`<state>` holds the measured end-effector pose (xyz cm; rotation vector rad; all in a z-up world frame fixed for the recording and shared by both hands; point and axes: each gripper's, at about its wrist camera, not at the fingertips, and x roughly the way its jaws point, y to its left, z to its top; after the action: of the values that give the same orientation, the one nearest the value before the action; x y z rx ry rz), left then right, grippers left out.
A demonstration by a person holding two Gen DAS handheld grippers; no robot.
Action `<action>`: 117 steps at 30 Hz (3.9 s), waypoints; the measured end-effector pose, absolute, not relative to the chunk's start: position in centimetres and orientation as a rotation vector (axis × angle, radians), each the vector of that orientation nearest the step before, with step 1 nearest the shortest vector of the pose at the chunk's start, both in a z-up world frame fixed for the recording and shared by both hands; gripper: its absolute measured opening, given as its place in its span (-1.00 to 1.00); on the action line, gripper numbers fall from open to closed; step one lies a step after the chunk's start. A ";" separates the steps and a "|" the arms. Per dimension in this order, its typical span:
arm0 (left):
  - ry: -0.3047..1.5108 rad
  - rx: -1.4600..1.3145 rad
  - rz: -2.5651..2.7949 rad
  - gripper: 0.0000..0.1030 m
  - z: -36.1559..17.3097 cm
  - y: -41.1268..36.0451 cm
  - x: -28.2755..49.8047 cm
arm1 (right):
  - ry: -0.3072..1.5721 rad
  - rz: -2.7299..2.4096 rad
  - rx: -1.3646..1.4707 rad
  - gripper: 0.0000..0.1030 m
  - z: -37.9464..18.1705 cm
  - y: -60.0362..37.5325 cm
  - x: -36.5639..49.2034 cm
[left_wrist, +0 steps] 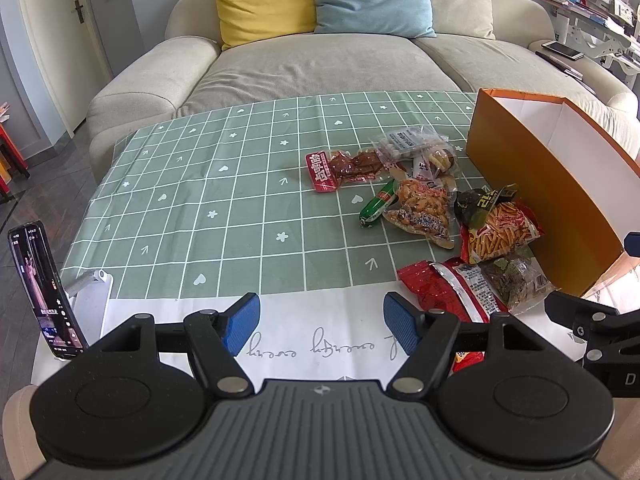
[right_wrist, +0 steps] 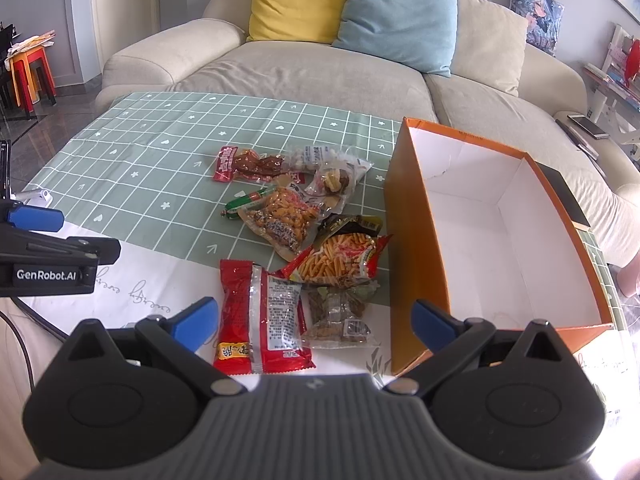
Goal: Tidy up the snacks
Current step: 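Grasp the red spicy strip bag with the left gripper while the right gripper grasps the clear nut packet, then carry the red bag with the left gripper while the right gripper carries the nut packet into the box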
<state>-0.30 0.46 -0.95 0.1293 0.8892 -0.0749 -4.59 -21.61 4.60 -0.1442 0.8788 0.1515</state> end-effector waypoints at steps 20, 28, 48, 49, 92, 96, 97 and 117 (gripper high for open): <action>0.952 -0.034 -0.354 -0.26 -2.5 -1.2 0.3 | 0.935 0.118 0.013 0.22 2.2 -24.1 -3.8; 1.017 -0.099 -0.388 0.52 -4.5 -3.2 2.3 | 1.002 0.058 0.080 0.11 0.0 -25.9 -2.5; 1.258 -0.214 -0.199 0.64 -9.6 -6.6 7.6 | 0.982 0.087 -0.054 -0.12 -3.8 -25.0 -0.1; 1.266 -0.198 -0.190 0.64 -9.8 -6.9 7.7 | 0.987 0.085 -0.058 -0.12 -4.0 -24.9 0.1; 1.179 0.028 -0.091 0.83 -10.7 -5.9 9.4 | 0.985 0.163 0.026 0.09 -6.0 -23.2 2.3; 1.183 0.038 -0.089 0.84 -10.7 -6.2 9.8 | 0.999 0.164 0.048 0.05 -6.5 -23.5 2.6; 1.182 0.050 -0.091 0.84 -10.7 -6.4 9.8 | 1.001 0.165 0.048 -0.03 -6.5 -23.5 2.7; 1.213 0.088 -0.104 0.62 -8.1 -5.4 7.9 | 1.076 0.238 -0.020 -0.37 -4.9 -22.7 1.1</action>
<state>7.87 -5.37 -8.14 0.0877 1.2129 -0.1036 1.10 -22.72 -4.86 -0.0198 1.0762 0.2384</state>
